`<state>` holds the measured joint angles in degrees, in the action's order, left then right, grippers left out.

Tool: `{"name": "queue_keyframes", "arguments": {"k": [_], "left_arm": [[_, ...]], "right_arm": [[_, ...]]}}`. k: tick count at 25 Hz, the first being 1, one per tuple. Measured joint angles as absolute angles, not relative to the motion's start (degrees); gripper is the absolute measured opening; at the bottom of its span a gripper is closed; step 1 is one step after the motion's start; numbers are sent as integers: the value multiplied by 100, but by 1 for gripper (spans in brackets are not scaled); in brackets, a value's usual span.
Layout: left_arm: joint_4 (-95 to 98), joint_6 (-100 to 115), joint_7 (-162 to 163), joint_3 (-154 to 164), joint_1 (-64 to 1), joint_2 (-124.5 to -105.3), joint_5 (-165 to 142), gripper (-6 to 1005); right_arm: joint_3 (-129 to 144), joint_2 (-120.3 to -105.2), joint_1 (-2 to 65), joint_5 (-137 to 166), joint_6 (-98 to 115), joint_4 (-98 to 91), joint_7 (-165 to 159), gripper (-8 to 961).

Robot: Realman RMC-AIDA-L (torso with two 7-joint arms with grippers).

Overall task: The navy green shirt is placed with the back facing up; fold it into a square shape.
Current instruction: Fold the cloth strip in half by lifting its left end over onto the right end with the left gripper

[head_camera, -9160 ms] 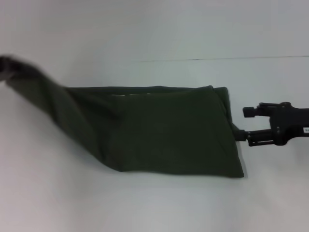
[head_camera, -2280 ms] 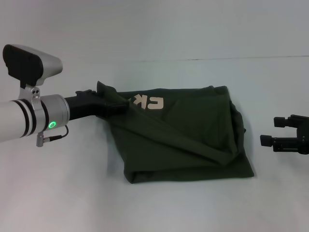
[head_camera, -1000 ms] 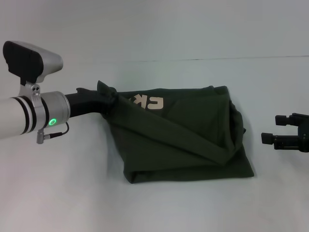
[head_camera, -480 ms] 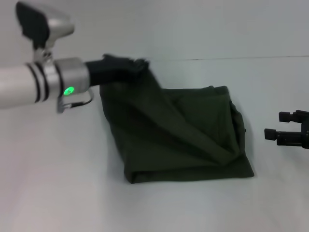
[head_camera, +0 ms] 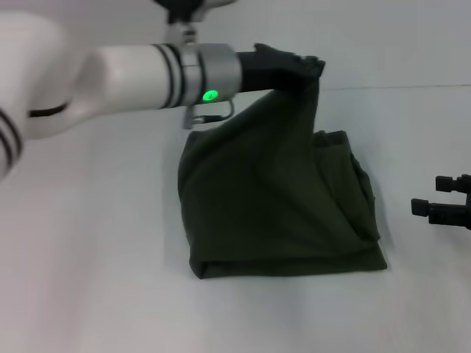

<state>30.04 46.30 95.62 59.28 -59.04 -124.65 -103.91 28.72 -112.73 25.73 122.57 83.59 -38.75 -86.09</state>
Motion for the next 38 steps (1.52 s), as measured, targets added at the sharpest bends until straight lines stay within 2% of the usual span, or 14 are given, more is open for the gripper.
{"name": "queue_keyframes", "arguments": {"k": [6, 13, 18, 22, 26, 30, 35, 38], "left_arm": [[2407, 3577, 9567, 6729, -6267, -12473, -9575, 104], [2435, 3217, 9523, 7037, -6116, -12472, -8519, 131], [2859, 3553, 9500, 7031, -5835, -12472, -8137, 308], [3418, 4404, 9318, 6956, -5268, -12439, -7688, 471], [3728, 5792, 8782, 6497, -4611, -12412, -7530, 633], [3725, 7164, 8165, 5762, -3956, -12388, -7850, 788], [3726, 8097, 7948, 4783, -3355, -12383, -8796, 932], [3711, 8569, 7915, 4246, -3131, -12384, -9289, 932]], "right_arm": [[2839, -11282, 2551, 12263, 8353, -3854, -8658, 919], [2838, -11288, 2596, 12257, 8336, -3849, -8701, 918], [2809, -11304, 2658, 12225, 8283, -3849, -8755, 917], [2619, -11336, 2851, 12161, 8166, -3842, -9038, 917], [2606, -11303, 3186, 12024, 8214, -3845, -9702, 916], [2619, -11157, 3631, 11998, 8222, -3859, -10680, 916], [3105, -10930, 4176, 12218, 8157, -3781, -12263, 915], [3614, -10808, 4480, 12552, 8295, -3788, -13115, 915]]}}
